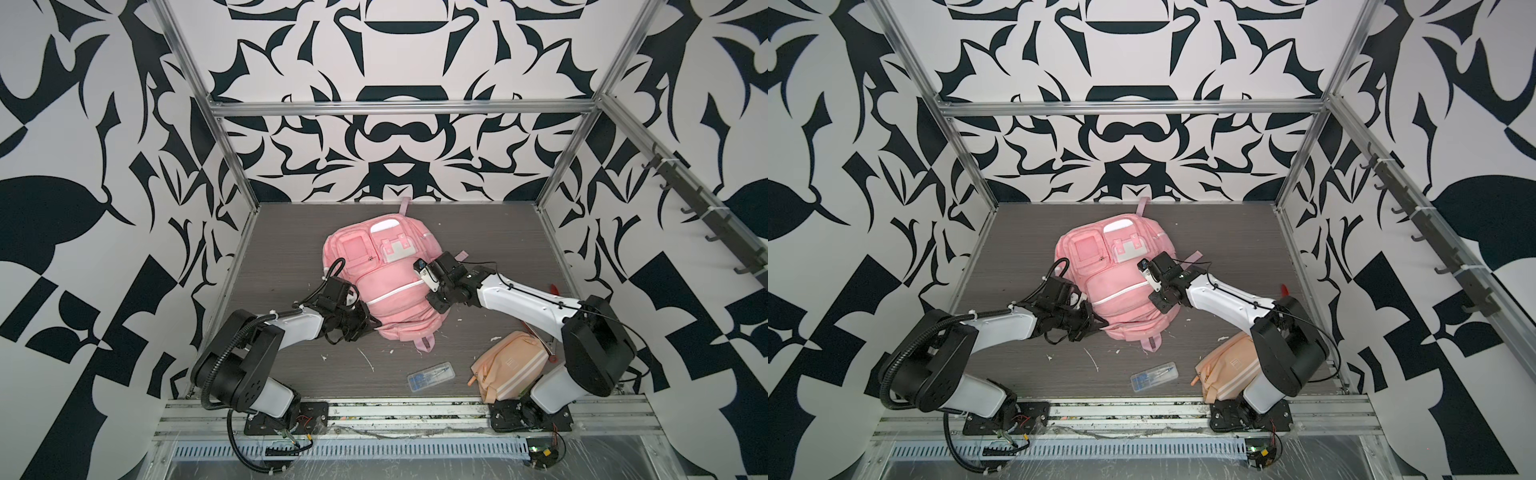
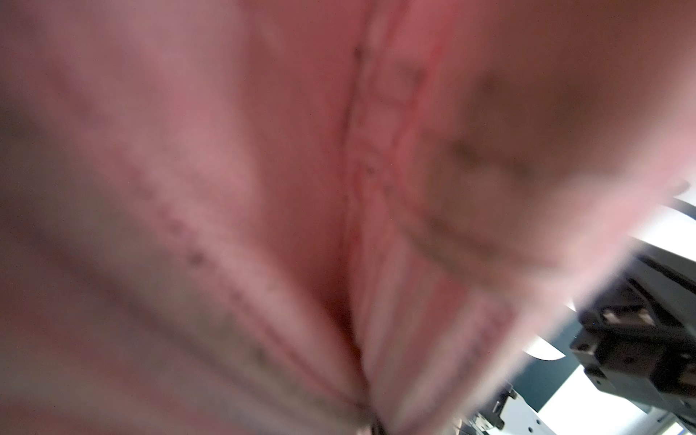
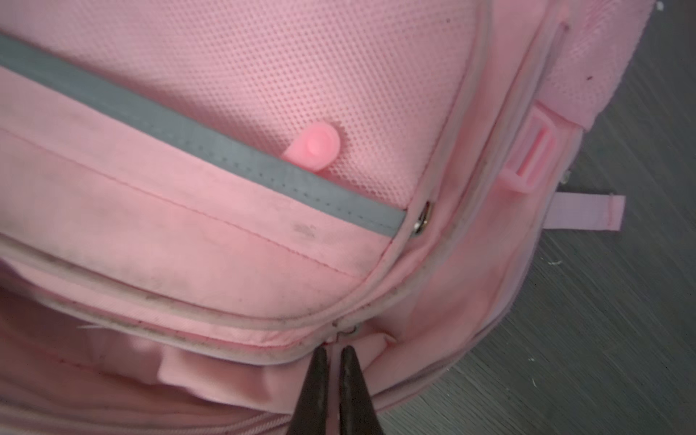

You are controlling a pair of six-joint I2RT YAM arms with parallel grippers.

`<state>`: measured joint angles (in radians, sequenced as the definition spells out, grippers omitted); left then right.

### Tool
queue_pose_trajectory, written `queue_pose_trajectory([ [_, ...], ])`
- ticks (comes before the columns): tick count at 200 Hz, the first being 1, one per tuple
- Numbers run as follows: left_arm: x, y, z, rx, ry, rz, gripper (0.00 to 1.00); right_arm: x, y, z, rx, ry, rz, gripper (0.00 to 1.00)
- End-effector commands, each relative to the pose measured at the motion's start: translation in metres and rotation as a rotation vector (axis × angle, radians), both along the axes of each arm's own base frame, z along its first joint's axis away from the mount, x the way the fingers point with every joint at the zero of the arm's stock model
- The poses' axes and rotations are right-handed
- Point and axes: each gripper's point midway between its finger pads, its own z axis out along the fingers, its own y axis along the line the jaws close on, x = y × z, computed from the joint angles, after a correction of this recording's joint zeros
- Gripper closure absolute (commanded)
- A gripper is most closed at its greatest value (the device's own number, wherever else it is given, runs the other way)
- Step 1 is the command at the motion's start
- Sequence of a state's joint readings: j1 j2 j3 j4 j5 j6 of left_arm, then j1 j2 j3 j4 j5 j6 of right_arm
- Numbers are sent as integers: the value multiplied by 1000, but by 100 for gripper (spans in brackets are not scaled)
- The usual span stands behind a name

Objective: Pack books, pencil case, and school supplies into a backpack
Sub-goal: Unzip the student bag at the center of the table.

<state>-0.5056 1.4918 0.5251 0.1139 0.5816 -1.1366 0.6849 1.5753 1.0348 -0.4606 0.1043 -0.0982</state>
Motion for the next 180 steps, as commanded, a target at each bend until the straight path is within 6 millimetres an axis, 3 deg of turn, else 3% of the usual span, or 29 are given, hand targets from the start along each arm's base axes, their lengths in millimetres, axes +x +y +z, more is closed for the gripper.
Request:
queue_pose_trajectory([
  [1,5,-42,63,-257,-169,-96,100,-40,69,19,269,85,172,100],
  [27,-3,-35,67,-273,-188,-71,100,-30,44,15,289,103,92,100],
  [76,-5,-25,56,-286,-169,21,100,-52,-3,-6,195,112,132,100],
  [99,-1,-24,53,-323,-171,60,100,-57,-5,-3,236,140,155,100],
  [123,11,-11,52,-406,-209,213,100,-58,2,-1,265,168,157,100],
  [134,10,-13,54,-448,-212,227,100,-51,5,1,270,146,153,100],
  [148,5,-31,59,-504,-207,170,100,-34,12,8,279,93,156,100],
  [163,-5,-61,65,-542,-182,41,100,-9,19,16,265,43,166,100],
  [177,-4,-72,73,-554,-190,-2,100,19,23,21,262,24,152,100],
  [180,-4,-72,73,-547,-188,-4,94,25,22,23,265,18,146,100],
])
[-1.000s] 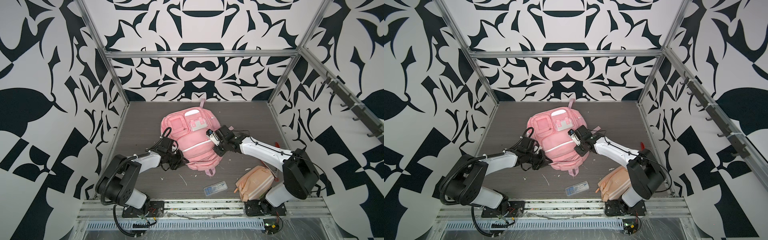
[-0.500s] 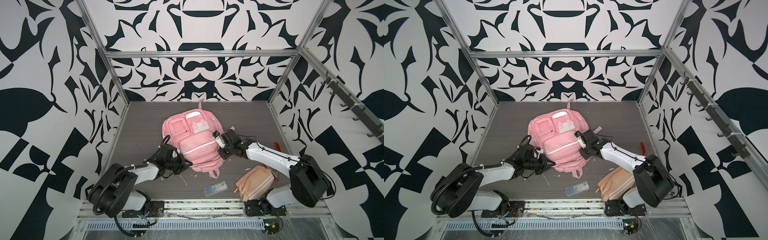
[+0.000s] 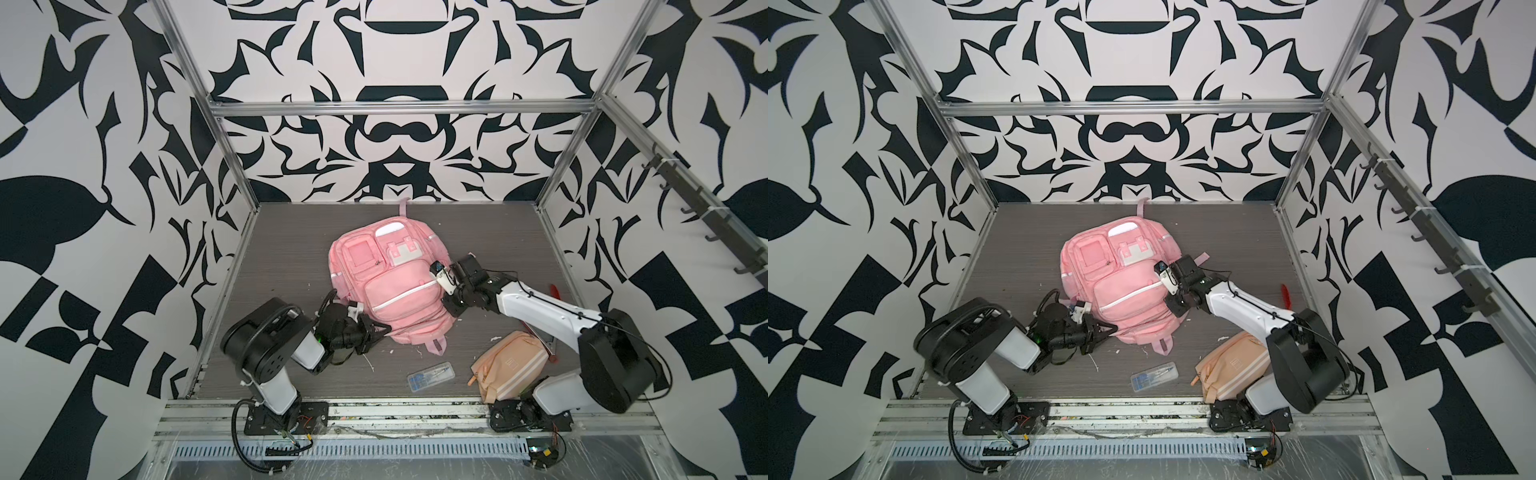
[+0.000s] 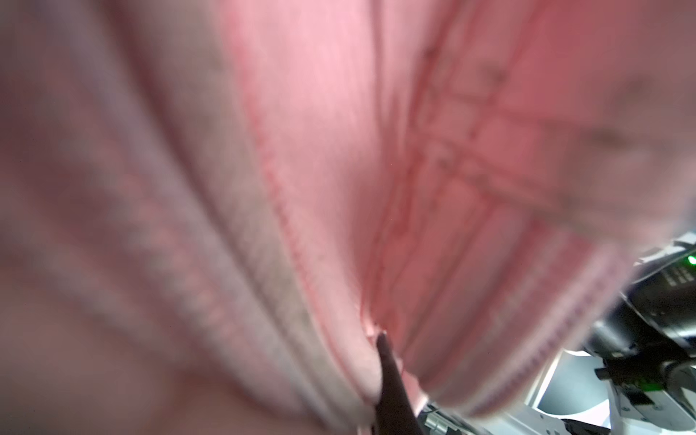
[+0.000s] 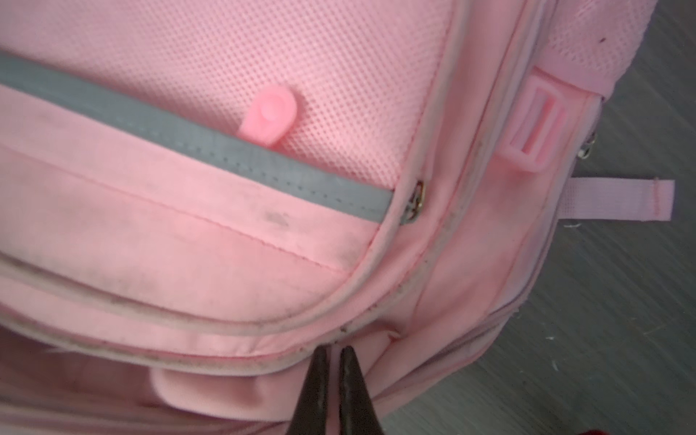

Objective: Pack books, pencil case, and school supplies into a backpack
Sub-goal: Unzip the student bag at the center of the table.

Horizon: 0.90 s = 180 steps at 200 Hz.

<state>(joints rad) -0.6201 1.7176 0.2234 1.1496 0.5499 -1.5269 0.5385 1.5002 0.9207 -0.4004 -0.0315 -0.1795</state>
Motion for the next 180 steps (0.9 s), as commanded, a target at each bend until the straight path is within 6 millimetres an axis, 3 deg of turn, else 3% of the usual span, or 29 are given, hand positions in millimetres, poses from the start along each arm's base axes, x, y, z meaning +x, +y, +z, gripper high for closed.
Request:
queue_pose_trajectory([
  [1,7,-41,67,-202,-109,-106,91,25,58,31,190,-23,152,100],
  [14,2,-39,63,-129,-90,-129,50,50,52,37,202,-51,117,100],
  [24,-4,-34,60,-46,-86,-163,13,66,46,41,211,-73,99,100],
  [29,-9,-31,60,3,-90,-186,1,71,43,42,208,-79,98,100],
  [47,-23,-11,63,214,-109,-256,1,83,38,46,179,-101,127,100],
  [62,-26,12,81,298,-129,-256,1,88,37,47,161,-115,157,100],
  [85,-12,59,93,412,-88,-198,11,90,37,43,150,-106,177,100],
  [103,6,84,104,517,-83,-207,12,91,38,43,146,-108,183,100],
  [112,21,91,109,586,-105,-228,9,91,37,42,134,-115,188,100],
  [127,51,107,102,726,-84,-283,3,91,34,43,117,-125,191,100],
  [180,212,192,79,958,-39,-139,0,88,29,46,104,-142,184,100],
])
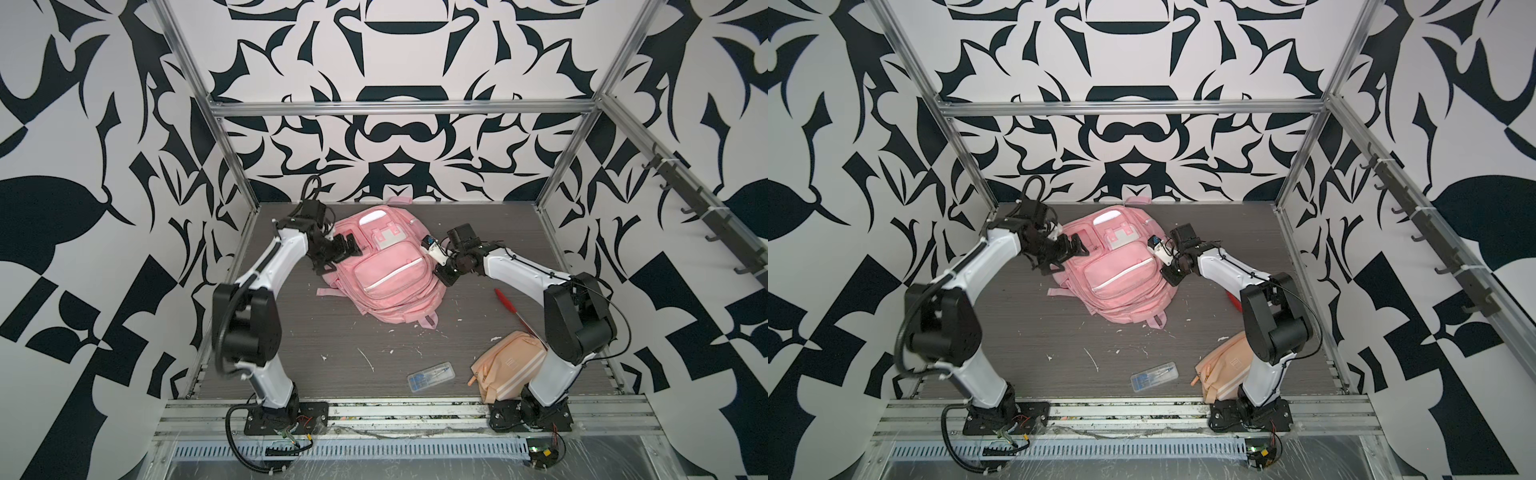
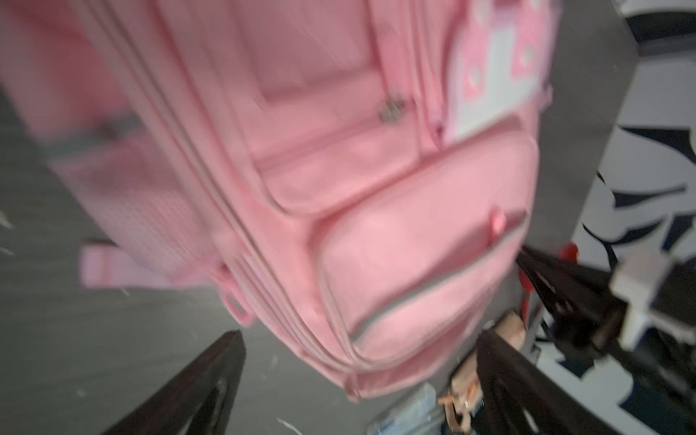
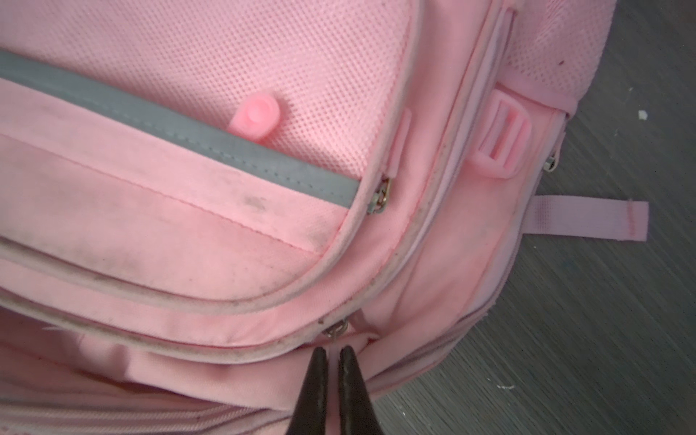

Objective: Pack books, pencil case, and school supplies into a backpack
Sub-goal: Unzip the student bag at the center of the table.

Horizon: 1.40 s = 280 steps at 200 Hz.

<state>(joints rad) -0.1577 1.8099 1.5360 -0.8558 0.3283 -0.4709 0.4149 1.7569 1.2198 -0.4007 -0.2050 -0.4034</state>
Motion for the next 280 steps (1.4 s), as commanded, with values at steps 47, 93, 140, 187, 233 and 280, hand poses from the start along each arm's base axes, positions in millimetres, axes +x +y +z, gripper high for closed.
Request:
queue_pose_trajectory([
  [47,139,37,-17,102,-172,-126,1,13,9,28,19,-82,28,100],
  [93,152,15,-74,9,-108,-183,1,26,14,30,10,-82,32,100],
  [140,113,4,-66,-17,-73,-241,2,61,14,32,12,-104,-25,100],
  [187,23,3,-91,102,64,-335,47,95,8,35,-5,-120,-86,100],
  [233,-8,0,-97,38,107,-275,100,91,7,37,-2,-137,-78,100],
  [280,-29,11,-107,-98,170,-31,100,43,-23,27,-60,-134,-93,100],
])
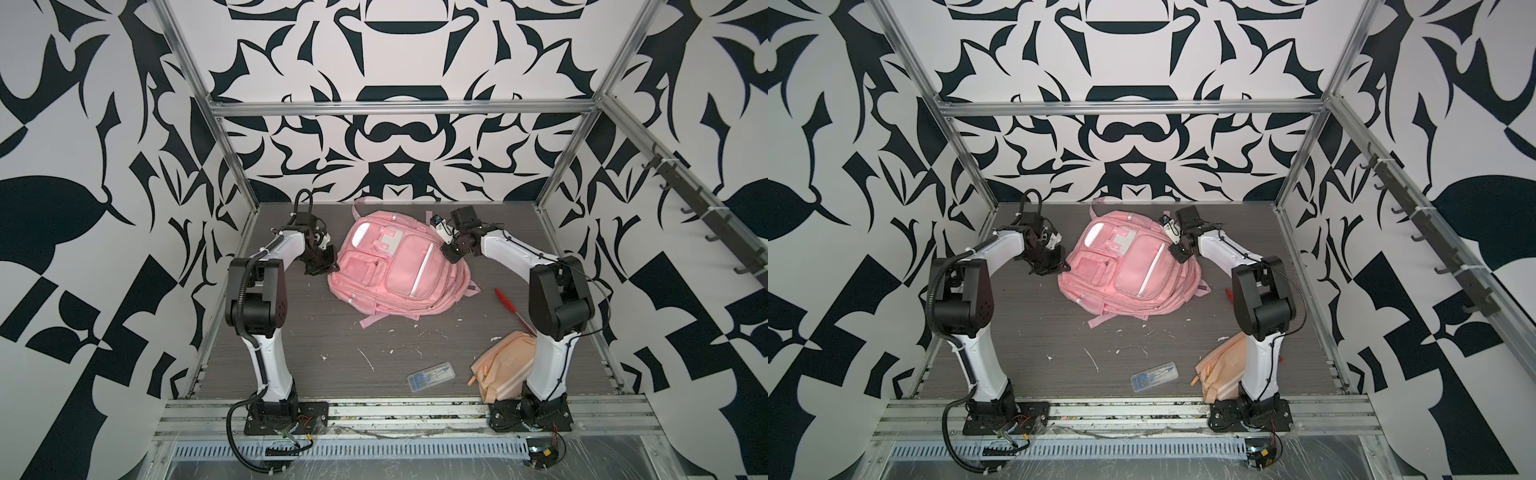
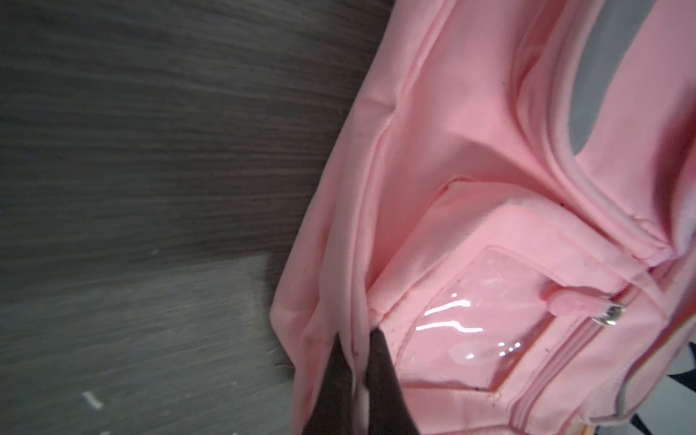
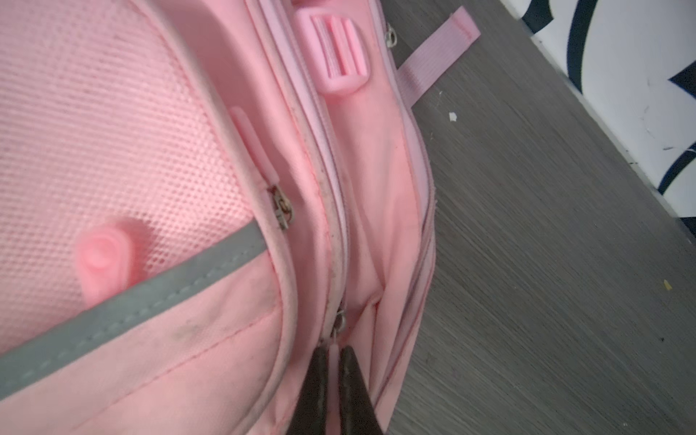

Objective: Pack books, pencil case, and school supplies into a backpack
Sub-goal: Unzip the student bag at the center of the table.

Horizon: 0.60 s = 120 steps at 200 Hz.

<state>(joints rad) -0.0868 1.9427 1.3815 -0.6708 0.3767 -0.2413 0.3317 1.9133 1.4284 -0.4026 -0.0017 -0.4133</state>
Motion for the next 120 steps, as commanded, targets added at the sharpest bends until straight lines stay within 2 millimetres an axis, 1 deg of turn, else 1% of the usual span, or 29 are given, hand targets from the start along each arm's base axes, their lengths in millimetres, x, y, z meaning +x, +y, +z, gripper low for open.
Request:
queue_pose_trajectory([
  [1,-36,-10,-22,-99,177,113,100,-37,24,22,78,-25,94,100],
  [13,-46,-4,-28,-84,214,141,100,-54,12,11,65,-2,74,100],
  [22,-51,2,-31,-98,235,190,100,-66,6,7,62,9,60,100],
  [37,-54,9,-31,-150,246,274,100,-87,-2,5,67,23,48,100],
  [46,-58,9,-33,-162,257,297,100,-97,-4,5,79,29,46,100],
  [63,-63,9,-34,-185,276,326,100,-114,-8,4,96,29,47,100],
  [73,-66,13,-35,-203,284,364,100,-123,-11,2,99,26,48,100],
  [85,-70,22,-37,-234,289,432,100,-129,-14,3,103,14,46,100],
  [104,-77,47,-38,-265,283,535,100,-134,-15,7,115,-4,46,100],
  [111,-80,53,-36,-259,273,546,100,-134,-14,8,120,-9,47,100],
  [120,-79,55,-31,-234,248,515,100,-131,-11,8,129,-10,52,100],
])
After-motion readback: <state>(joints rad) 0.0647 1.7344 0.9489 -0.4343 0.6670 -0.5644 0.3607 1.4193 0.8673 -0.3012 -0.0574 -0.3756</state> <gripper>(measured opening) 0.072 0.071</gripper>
